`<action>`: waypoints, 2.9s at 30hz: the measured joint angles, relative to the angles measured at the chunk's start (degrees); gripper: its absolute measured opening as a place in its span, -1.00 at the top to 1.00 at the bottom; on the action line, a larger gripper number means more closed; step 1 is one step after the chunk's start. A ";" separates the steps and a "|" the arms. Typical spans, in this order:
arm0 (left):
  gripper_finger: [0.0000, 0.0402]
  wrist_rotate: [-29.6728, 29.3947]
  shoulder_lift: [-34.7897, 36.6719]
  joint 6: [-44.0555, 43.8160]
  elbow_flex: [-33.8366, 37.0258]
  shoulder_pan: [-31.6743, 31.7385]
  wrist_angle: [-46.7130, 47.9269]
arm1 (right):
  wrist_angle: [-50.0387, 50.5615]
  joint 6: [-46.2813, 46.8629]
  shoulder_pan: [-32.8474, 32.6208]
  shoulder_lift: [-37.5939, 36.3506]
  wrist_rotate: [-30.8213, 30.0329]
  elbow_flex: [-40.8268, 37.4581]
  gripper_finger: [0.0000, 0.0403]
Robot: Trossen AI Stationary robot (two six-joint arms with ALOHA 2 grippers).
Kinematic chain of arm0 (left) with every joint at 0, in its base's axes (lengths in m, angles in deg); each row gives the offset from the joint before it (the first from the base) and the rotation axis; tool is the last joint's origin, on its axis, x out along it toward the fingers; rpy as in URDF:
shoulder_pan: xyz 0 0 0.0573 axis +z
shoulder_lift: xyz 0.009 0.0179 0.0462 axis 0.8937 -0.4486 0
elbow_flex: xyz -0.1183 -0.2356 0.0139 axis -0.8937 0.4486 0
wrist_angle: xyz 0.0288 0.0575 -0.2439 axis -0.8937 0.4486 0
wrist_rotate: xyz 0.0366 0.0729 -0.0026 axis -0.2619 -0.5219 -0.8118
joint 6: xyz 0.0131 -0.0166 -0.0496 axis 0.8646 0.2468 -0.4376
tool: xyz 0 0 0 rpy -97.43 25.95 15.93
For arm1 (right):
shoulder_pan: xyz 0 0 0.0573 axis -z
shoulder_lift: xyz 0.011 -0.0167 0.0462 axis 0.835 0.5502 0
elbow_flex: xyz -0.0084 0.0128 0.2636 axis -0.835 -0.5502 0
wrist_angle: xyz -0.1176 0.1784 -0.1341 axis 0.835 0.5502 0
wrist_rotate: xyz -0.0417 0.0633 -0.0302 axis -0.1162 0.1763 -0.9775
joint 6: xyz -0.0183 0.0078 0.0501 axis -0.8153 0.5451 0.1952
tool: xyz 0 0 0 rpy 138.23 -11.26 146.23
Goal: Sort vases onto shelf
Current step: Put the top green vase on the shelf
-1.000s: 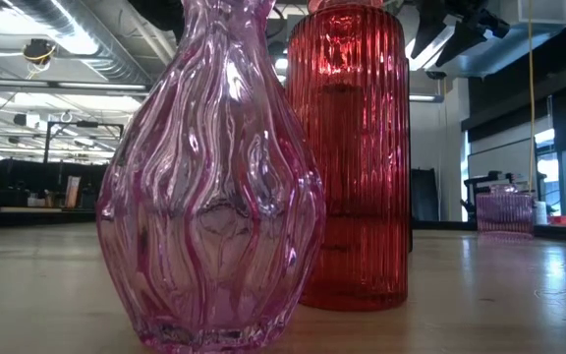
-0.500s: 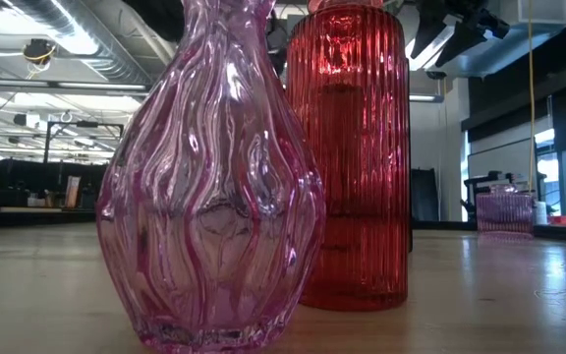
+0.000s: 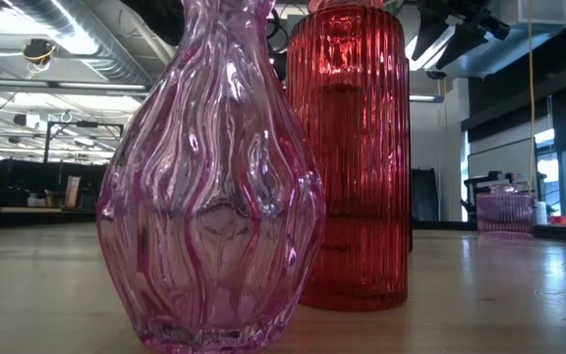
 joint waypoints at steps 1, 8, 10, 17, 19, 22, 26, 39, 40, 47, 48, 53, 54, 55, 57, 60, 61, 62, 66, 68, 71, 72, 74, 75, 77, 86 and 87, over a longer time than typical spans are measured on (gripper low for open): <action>0.48 -0.25 0.00 0.01 0.00 0.00 0.02 | 0.00 0.00 0.00 0.00 -0.02 0.00 -0.30; 0.48 0.33 -0.94 0.03 0.00 -0.04 -1.73 | 0.01 -0.20 0.01 0.00 -0.06 0.00 -0.30; 0.48 0.96 -1.92 0.08 0.07 -0.41 -2.22 | 0.09 -0.22 0.00 0.00 -0.07 0.00 -0.30; 0.48 -1.68 -2.58 1.73 -0.02 -1.65 -3.13 | 0.59 -0.15 -0.04 0.00 1.01 0.00 -0.30; 0.48 -2.32 -2.58 1.73 -0.02 -1.70 -2.97 | 0.85 -0.13 -0.02 0.00 1.12 0.00 -0.30; 0.48 -2.82 -2.58 1.77 -0.02 -1.55 -2.91 | 0.85 -0.13 -0.02 0.00 1.30 0.00 -0.30; 0.44 -3.16 -2.58 1.77 -0.02 -1.51 -2.98 | 0.87 -0.09 -0.02 -0.02 1.53 0.00 -0.30; 0.43 -2.83 -2.62 1.79 0.04 -1.29 -3.50 | 0.96 -0.04 -0.02 0.00 1.53 0.00 -0.30; 0.42 -2.78 -2.62 1.79 0.04 -1.29 -3.52 | 0.96 -0.04 -0.02 0.00 1.53 0.00 -0.30; 0.42 -2.78 -2.62 1.77 0.04 -1.29 -3.61 | 0.96 -0.04 -0.02 -0.02 1.53 0.00 -0.30; 0.42 -2.77 -2.62 1.77 0.04 -1.29 -3.62 | 0.96 -0.04 -0.02 0.00 1.53 0.00 -0.30; 0.42 -1.84 -2.62 1.77 0.05 -1.29 -3.67 | 0.96 -0.04 -0.02 0.00 1.53 0.00 -0.30; 0.42 -1.84 -2.62 1.77 0.06 -1.29 -3.67 | 0.96 -0.04 -0.02 0.00 1.53 0.00 -0.30; 0.41 -1.79 -2.62 1.77 0.07 -1.29 -3.67 | 0.96 -0.04 -0.02 0.00 1.53 0.00 -0.30; 0.39 -1.72 -2.62 1.77 0.06 -1.29 -3.68 | 0.96 -0.04 -0.02 -0.01 1.53 0.00 -0.30; 0.35 -1.71 -2.62 1.77 0.05 -1.29 -3.67 | 0.98 -0.04 -0.02 0.00 1.53 0.00 -0.30; 0.33 -1.72 -2.62 1.77 0.07 -1.29 -3.67 | 0.97 -0.04 -0.02 0.00 1.53 0.00 -0.30; 0.32 -1.90 -2.62 1.77 0.07 -1.29 -3.69 | 0.96 -0.04 -0.02 0.00 1.53 0.00 -0.30; 0.29 -2.76 -2.62 1.77 0.07 -1.29 -4.15 | 0.98 -0.02 -0.02 0.00 1.53 0.00 -0.30; 0.28 -2.41 -2.62 1.77 0.07 -1.29 -4.49 | 0.96 -0.02 -0.02 0.00 1.53 0.00 -0.30; 0.28 -1.27 -2.62 1.73 0.06 -1.29 -5.28 | 0.97 -0.02 -0.02 0.00 1.54 0.00 -0.30; 0.28 -1.25 -2.62 1.70 0.07 -1.29 -5.40 | 0.98 -0.02 -0.02 -0.01 1.55 0.00 -0.30; 0.28 -1.27 -2.62 1.65 0.07 -1.29 -5.44 | 0.98 -0.03 -0.02 0.00 1.55 0.00 -0.30; 0.28 -1.27 -2.62 1.55 0.07 -1.29 -5.46 | 0.98 -0.02 -0.02 0.00 1.60 0.00 -0.30; 0.28 -1.29 -2.62 1.55 0.07 -1.29 -5.46 | 0.98 -0.02 -0.02 -0.02 2.02 0.00 -0.30; 0.28 -3.52 -2.47 1.55 0.06 -1.57 -3.98 | 0.98 -0.02 -0.02 -0.02 2.67 0.00 -0.30; 0.28 -3.65 -2.44 1.46 0.05 -1.60 -3.49 | 0.98 -0.02 -0.02 -0.01 2.93 0.00 -0.30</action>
